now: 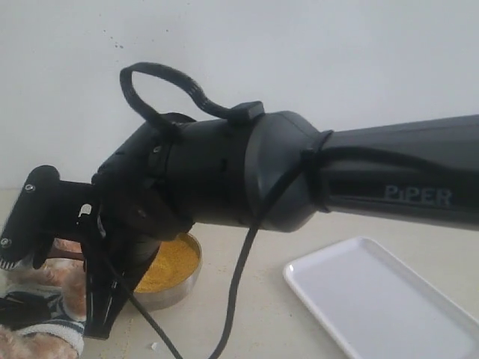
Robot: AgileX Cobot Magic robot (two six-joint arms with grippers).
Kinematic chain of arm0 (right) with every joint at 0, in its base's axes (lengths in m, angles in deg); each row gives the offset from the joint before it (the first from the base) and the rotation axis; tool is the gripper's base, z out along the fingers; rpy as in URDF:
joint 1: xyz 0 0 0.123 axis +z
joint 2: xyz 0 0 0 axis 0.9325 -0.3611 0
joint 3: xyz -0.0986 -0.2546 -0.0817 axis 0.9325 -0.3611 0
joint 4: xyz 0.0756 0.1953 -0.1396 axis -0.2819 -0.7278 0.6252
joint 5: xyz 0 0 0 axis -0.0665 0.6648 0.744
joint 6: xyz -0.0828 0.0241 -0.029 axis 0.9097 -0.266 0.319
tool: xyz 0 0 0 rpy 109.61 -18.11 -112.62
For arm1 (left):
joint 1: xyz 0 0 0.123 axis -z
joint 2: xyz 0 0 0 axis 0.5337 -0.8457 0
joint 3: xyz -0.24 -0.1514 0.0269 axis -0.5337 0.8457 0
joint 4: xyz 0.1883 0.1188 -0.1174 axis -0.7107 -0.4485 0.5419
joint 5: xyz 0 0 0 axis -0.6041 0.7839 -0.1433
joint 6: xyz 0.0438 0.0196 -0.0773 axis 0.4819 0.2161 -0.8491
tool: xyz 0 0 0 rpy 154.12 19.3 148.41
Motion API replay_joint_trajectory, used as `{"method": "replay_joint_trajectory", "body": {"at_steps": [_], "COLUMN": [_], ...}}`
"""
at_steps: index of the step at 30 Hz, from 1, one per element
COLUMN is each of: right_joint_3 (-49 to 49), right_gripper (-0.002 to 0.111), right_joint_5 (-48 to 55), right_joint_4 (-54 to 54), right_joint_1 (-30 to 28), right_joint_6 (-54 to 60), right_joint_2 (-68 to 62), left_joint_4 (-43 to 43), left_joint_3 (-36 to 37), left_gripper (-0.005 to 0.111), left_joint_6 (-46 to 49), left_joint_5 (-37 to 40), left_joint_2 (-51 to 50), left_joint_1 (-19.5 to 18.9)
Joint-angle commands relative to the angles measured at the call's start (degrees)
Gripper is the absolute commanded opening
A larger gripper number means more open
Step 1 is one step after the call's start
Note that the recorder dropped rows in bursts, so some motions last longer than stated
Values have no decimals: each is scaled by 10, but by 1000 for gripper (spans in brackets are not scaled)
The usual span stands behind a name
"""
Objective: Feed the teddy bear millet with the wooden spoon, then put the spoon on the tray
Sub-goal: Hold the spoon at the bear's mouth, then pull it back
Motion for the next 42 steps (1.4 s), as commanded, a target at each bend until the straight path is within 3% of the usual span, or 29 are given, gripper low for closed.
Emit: {"method": "replay_joint_trajectory", "body": {"at_steps": [1,15,20,32,36,42], "right_joint_3": [3,3,3,3,3,3], "right_gripper": [0,0,0,0,0,0], "right_joint_5": [-7,-35,-1,5,56,81], "right_joint_4": [82,155,185,345,361,409], "right_joint_1": [9,9,9,39,49,56], "right_joint_6": [-43,-46,-49,-145,-143,-230], "right_joint_2": [2,-2,-30,-46,-54,-55], "left_joint_4": [-1,0,0,8,8,9], "left_joint_3": [2,2,2,2,2,2], "left_gripper": [4,4,4,4,4,4], "left_joint_6": [0,1,1,16,20,27], "left_joint_5": [16,16,16,16,16,16], "left_joint_2": [1,1,1,1,1,1], "left_joint_1": [3,3,3,3,3,3]}}
